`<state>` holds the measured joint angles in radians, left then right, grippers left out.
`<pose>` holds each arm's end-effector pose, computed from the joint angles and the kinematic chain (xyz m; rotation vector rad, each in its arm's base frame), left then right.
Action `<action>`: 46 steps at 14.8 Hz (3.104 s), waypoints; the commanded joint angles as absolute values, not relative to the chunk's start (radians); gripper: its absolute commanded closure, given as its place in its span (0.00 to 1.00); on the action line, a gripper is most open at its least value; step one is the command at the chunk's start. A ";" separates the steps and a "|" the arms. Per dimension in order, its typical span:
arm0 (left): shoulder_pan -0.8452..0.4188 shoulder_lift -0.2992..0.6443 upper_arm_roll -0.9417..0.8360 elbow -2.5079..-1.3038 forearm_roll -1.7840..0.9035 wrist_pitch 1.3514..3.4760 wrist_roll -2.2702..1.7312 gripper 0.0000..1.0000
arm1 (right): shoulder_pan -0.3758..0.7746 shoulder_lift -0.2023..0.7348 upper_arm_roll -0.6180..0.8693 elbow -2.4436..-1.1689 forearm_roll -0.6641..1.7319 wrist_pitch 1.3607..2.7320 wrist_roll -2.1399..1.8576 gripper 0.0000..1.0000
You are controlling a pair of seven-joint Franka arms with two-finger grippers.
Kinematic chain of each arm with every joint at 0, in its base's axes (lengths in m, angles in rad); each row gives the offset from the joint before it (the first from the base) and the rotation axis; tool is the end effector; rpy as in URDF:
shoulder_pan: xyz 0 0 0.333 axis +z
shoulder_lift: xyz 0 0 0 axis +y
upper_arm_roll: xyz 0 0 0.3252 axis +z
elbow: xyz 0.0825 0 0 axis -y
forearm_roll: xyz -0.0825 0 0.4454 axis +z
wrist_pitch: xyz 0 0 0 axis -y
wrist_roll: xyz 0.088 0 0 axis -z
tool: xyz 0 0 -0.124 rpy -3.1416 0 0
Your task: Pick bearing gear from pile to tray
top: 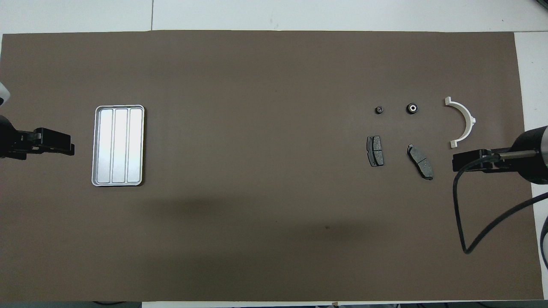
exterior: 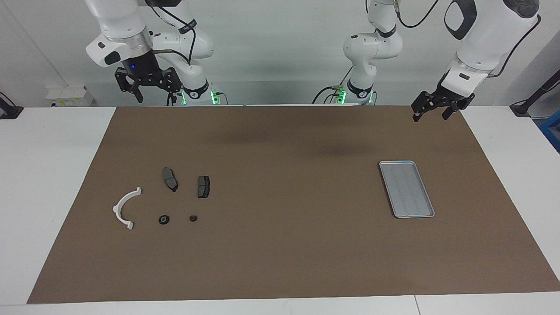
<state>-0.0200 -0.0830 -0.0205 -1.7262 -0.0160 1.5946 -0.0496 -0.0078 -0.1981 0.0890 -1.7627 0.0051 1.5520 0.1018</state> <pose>0.5868 -0.0261 0.5859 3.1285 0.0156 -0.0770 0.5462 0.0493 0.6278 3.1278 -0.0350 -0.0191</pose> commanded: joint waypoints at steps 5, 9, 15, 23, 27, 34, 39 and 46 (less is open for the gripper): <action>-0.020 -0.118 -0.011 -1.770 -0.015 1.629 -0.026 0.00 | -0.015 -0.204 0.097 -1.755 -0.009 1.549 0.083 0.00; -0.021 -0.118 -0.012 -1.769 -0.015 1.634 -0.026 0.00 | -0.018 -0.207 0.097 -1.753 -0.006 1.551 0.084 0.00; -0.018 -0.117 -0.011 -1.769 -0.015 1.655 -0.043 0.00 | -0.015 -0.218 0.097 -1.756 -0.009 1.549 0.081 0.00; -0.026 -0.118 -0.011 -1.775 -0.014 1.667 -0.031 0.00 | -0.012 -0.070 0.097 -1.830 -0.008 1.765 0.116 0.00; -0.047 -0.118 -0.014 -1.766 -0.014 1.634 -0.031 0.00 | 0.009 0.151 0.097 -1.821 -0.076 1.940 0.126 0.00; -0.081 -0.117 -0.017 -1.746 -0.015 1.638 -0.029 0.00 | 0.014 0.420 0.097 -1.680 -0.110 2.043 0.303 0.00; -0.074 -0.120 -0.011 -1.770 -0.015 1.696 -0.031 0.00 | 0.072 0.601 0.097 -1.508 -0.124 2.006 0.469 0.00; -0.127 -0.129 -0.017 -1.792 -0.015 1.703 -0.029 0.00 | 0.063 0.637 0.097 -1.508 -0.183 2.051 0.483 0.00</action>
<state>-0.1076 -0.0993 -0.0272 -1.7599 -0.0166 1.6908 -0.0377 0.0756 0.6263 0.0879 -1.5310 -0.1558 2.0456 0.4689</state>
